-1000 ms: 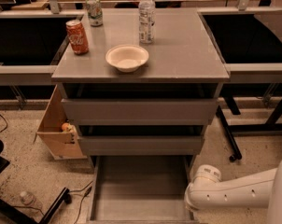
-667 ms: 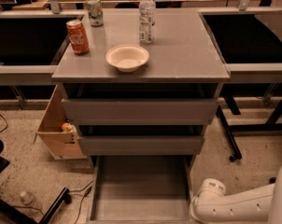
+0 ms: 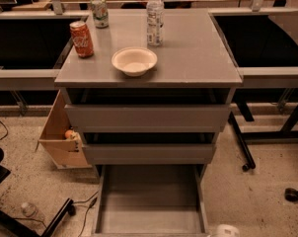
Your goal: Close bottom drawer
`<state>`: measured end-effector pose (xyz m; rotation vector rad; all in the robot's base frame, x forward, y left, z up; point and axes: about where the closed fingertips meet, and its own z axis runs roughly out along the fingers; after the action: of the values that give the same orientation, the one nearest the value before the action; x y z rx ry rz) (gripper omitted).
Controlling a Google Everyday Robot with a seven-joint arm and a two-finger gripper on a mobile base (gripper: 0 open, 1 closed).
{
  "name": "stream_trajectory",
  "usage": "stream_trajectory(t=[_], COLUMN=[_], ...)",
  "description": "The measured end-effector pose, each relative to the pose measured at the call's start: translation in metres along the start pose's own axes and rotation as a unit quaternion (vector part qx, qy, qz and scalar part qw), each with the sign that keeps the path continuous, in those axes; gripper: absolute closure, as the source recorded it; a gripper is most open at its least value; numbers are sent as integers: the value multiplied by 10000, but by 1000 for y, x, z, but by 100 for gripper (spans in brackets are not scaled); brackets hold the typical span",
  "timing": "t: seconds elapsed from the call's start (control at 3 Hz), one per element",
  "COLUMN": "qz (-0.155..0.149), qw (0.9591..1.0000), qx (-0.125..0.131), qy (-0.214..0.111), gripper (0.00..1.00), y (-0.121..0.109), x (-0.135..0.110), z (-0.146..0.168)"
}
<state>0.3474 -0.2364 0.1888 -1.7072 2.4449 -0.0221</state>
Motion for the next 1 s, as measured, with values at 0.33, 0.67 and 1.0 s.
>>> stream_trajectory(t=[0.33,0.67,1.0], qz=[-260,-320,-273], qw=[9992,9981,9952], qx=[176,327,619], qy=[-238,-403,-703], gripper=[100,100,100], y=[-4,-14,-39], x=[1,-3,-16], z=[38,56,74])
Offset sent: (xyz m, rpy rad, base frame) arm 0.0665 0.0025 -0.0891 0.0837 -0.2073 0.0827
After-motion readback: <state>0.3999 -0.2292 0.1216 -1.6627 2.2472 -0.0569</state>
